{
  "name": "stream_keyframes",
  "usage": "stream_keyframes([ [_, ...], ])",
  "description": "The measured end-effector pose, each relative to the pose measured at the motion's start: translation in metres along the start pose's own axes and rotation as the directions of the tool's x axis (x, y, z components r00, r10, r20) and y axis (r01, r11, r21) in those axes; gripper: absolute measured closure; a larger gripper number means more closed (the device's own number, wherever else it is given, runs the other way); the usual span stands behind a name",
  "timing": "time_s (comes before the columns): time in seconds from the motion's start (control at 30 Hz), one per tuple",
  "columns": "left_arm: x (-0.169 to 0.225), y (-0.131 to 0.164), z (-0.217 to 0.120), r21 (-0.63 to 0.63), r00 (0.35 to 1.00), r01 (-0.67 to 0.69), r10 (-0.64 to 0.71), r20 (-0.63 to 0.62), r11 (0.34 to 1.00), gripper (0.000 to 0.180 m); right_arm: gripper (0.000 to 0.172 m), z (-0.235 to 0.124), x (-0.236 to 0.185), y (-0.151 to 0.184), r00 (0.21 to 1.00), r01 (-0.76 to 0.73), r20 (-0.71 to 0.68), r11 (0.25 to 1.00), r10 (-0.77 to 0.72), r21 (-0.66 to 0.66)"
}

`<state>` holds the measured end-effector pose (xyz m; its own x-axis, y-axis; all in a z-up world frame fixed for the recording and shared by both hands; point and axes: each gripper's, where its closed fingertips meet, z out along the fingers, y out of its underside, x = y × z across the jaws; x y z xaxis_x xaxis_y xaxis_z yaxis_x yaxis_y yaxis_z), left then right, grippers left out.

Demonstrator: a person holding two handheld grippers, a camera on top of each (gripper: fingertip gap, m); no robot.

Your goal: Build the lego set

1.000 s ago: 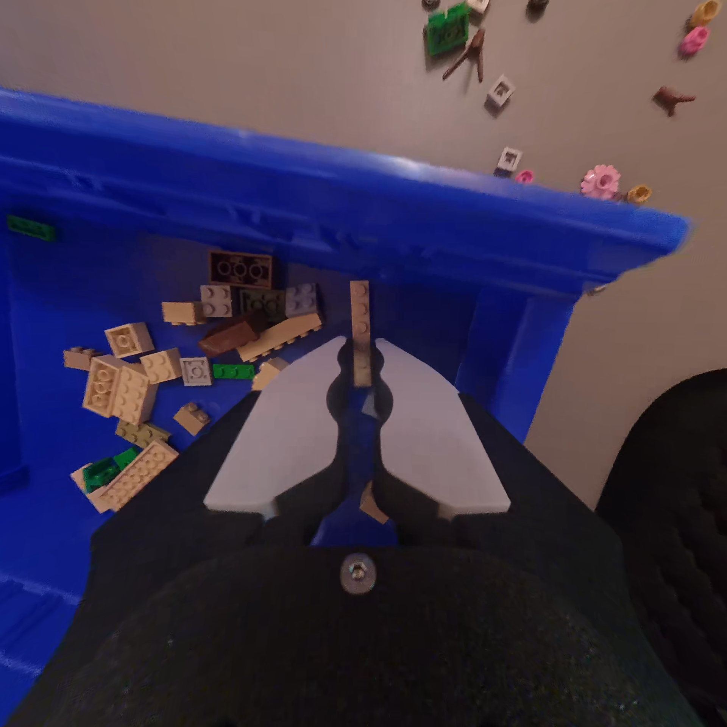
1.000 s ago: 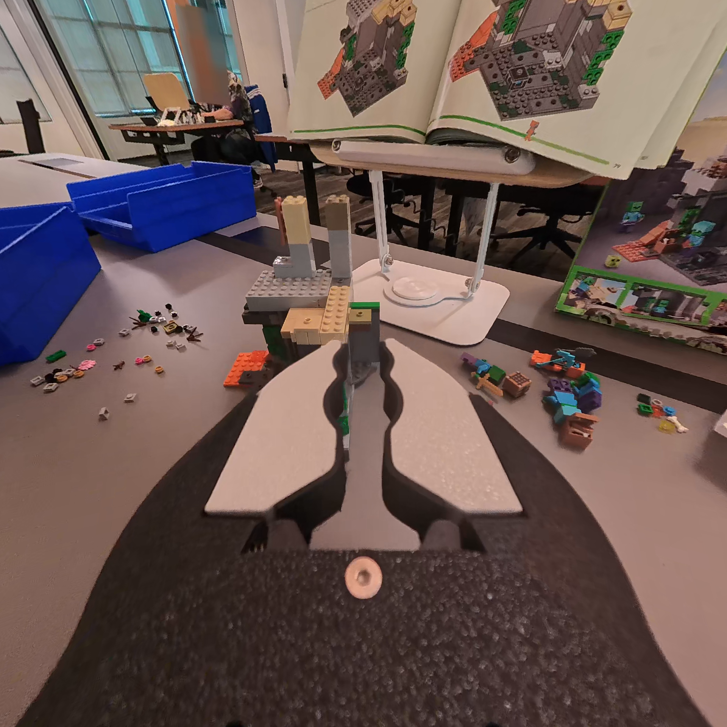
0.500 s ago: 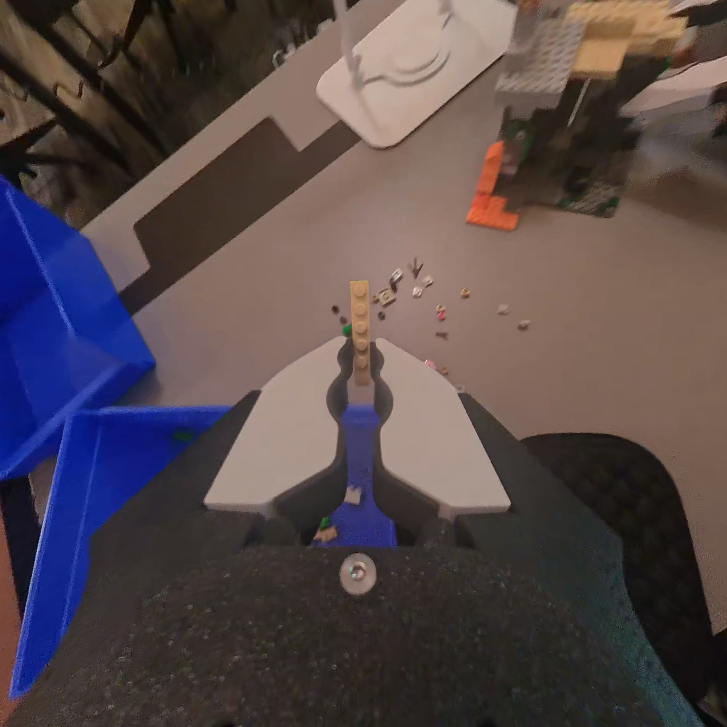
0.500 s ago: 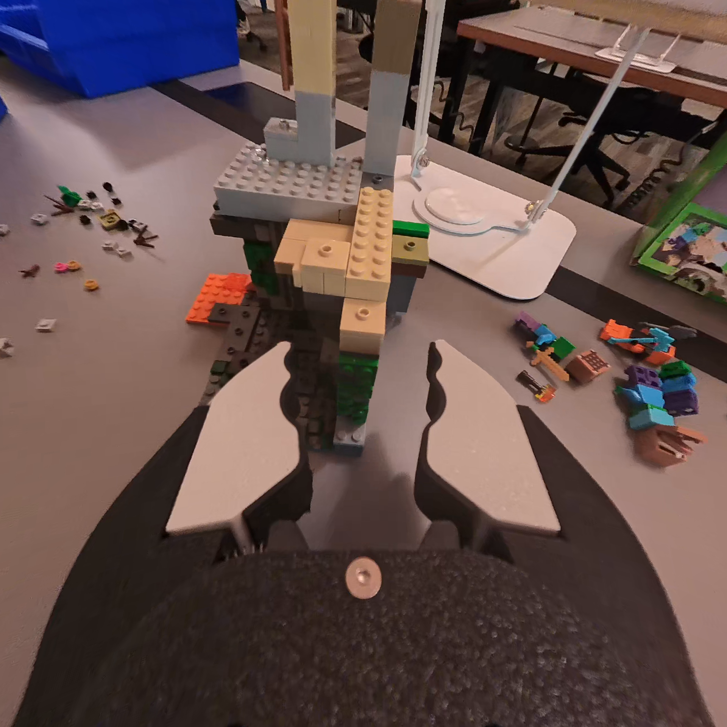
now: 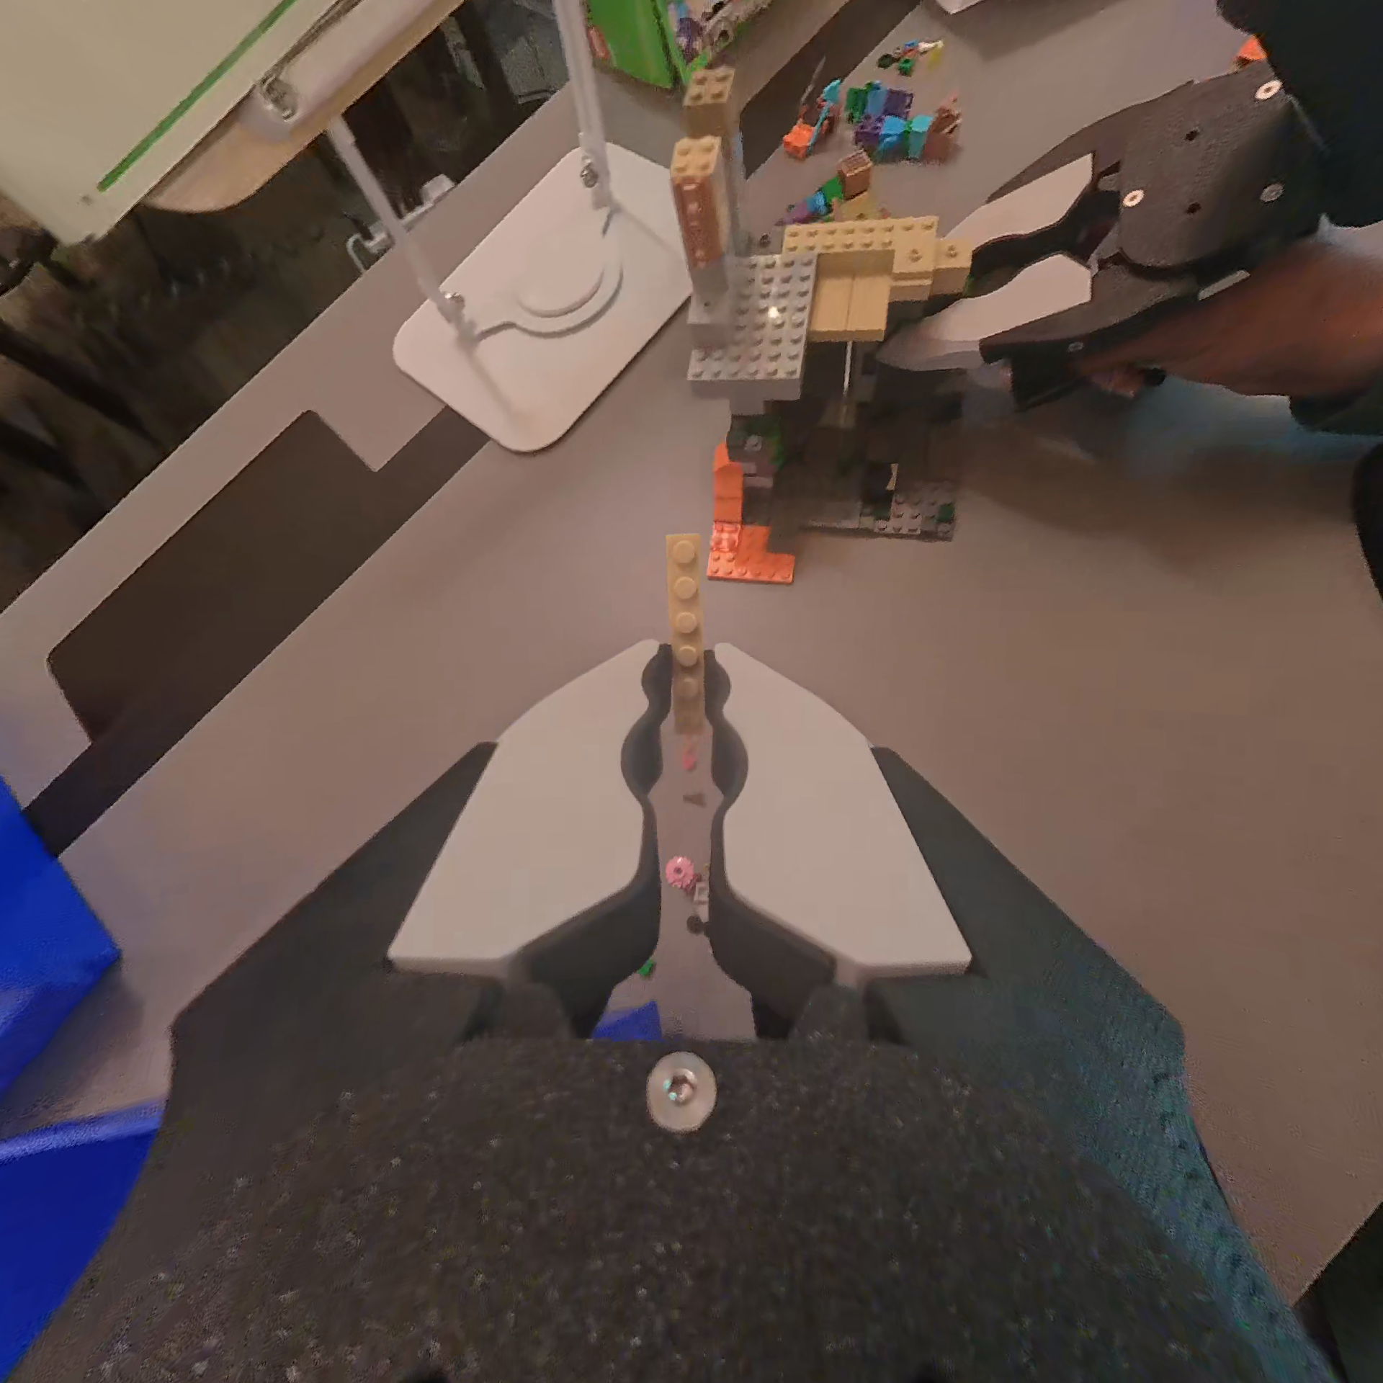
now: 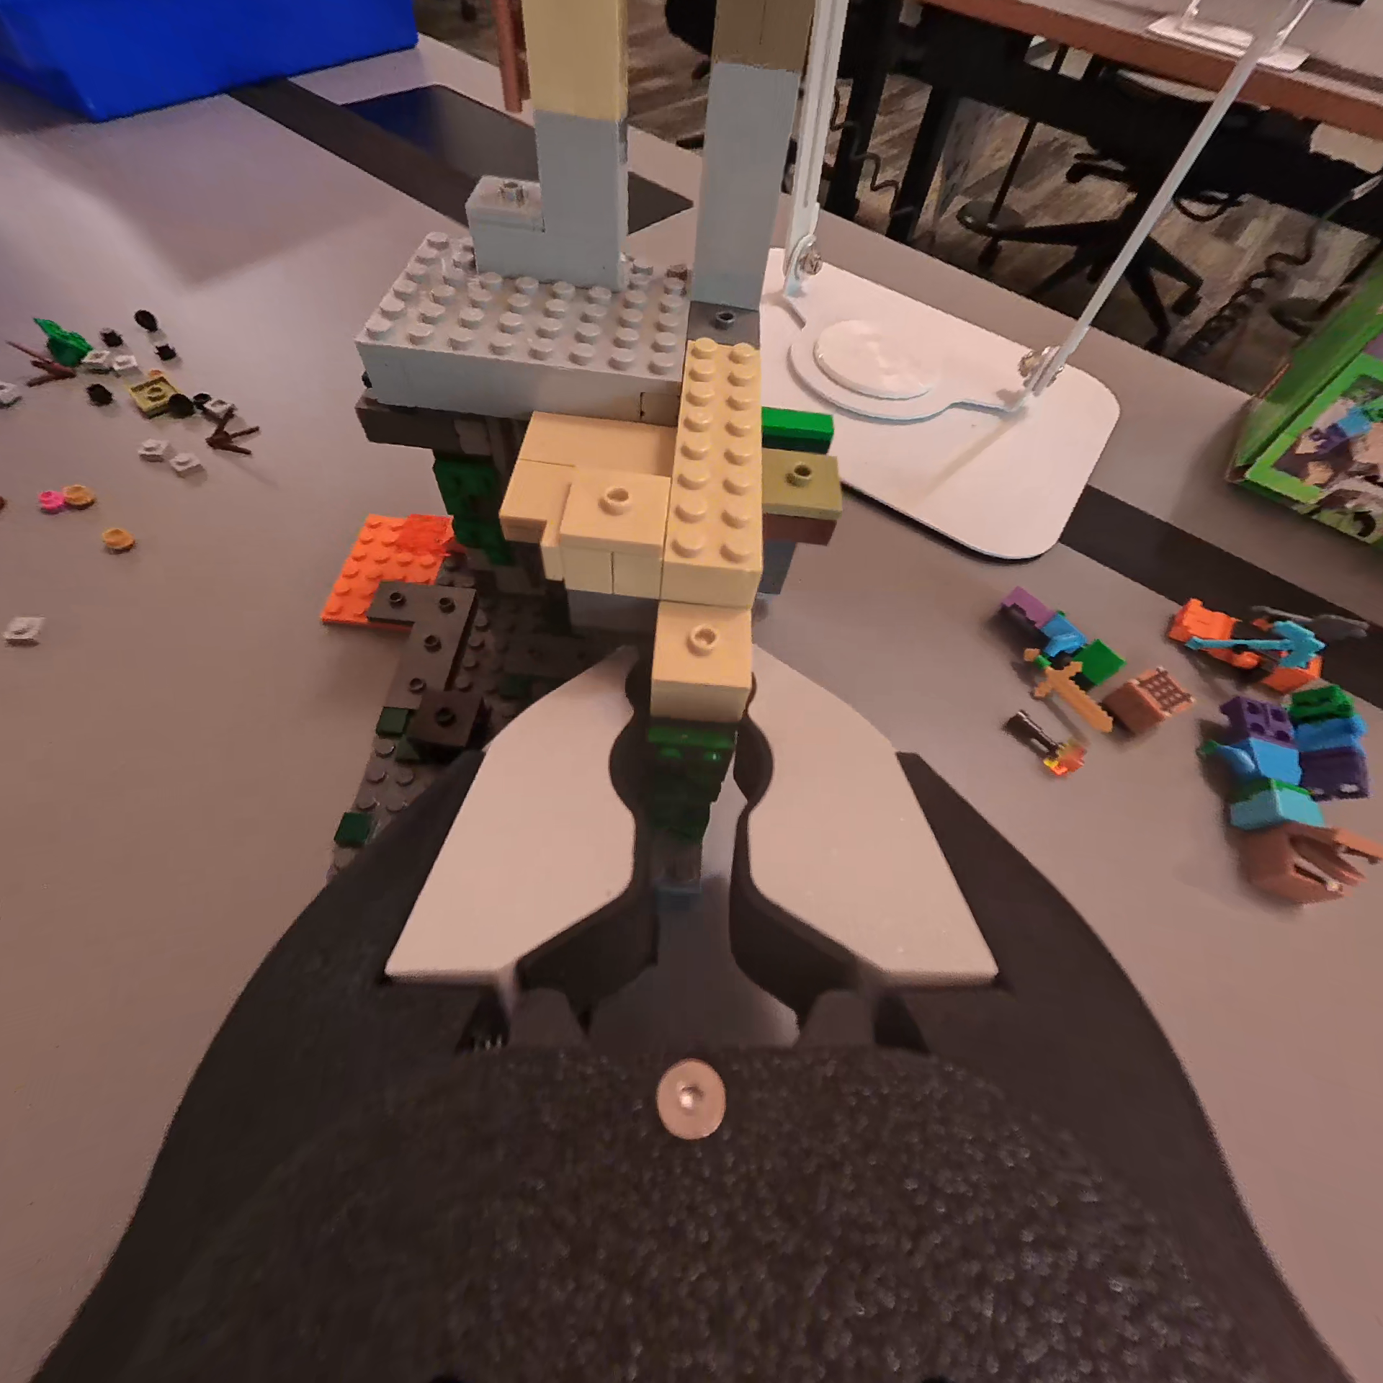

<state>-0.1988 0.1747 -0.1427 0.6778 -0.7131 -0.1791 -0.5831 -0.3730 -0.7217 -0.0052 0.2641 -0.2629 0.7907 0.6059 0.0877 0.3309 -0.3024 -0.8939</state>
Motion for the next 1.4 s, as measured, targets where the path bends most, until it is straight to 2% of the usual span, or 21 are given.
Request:
stream_keyframes([
  [0.13, 0.011, -0.021, 0.013, -0.008, 0.998, -0.049, 0.049, -0.045, 0.999, 0.173, 0.153, -0.012, -0.004, 0.006, 1.0, -0.018, -0.006, 1.0, 0.017, -0.025],
  [0.4, 0.035, -0.082, 0.051, -0.035, 0.963, -0.205, 0.195, -0.184, 0.978, 0.173, 0.152, -0.04, -0.023, 0.019, 0.994, -0.062, -0.094, 0.995, 0.055, -0.077],
  [0.63, 0.045, -0.112, 0.089, -0.112, 0.921, -0.32, 0.282, -0.269, 0.941, 0.173, 0.149, -0.056, -0.041, 0.025, 0.995, -0.07, -0.072, 0.995, 0.066, -0.066],
  [0.93, 0.047, -0.126, 0.114, -0.156, 0.89, -0.398, 0.34, -0.303, 0.904, 0.173, 0.144, -0.06, -0.046, 0.024, 0.997, -0.072, -0.028, 0.996, 0.071, -0.048],
  [1.13, 0.044, -0.126, 0.121, -0.185, 0.878, -0.42, 0.347, -0.33, 0.888, 0.173, 0.133, -0.065, -0.05, 0.021, 0.997, -0.072, 0.019, 0.997, 0.073, -0.036],
  [1.4, 0.045, -0.124, 0.129, -0.201, 0.87, -0.433, 0.349, -0.348, 0.879, 0.173, 0.127, -0.07, -0.051, 0.017, 0.996, -0.074, 0.048, 0.997, 0.075, -0.015],
])
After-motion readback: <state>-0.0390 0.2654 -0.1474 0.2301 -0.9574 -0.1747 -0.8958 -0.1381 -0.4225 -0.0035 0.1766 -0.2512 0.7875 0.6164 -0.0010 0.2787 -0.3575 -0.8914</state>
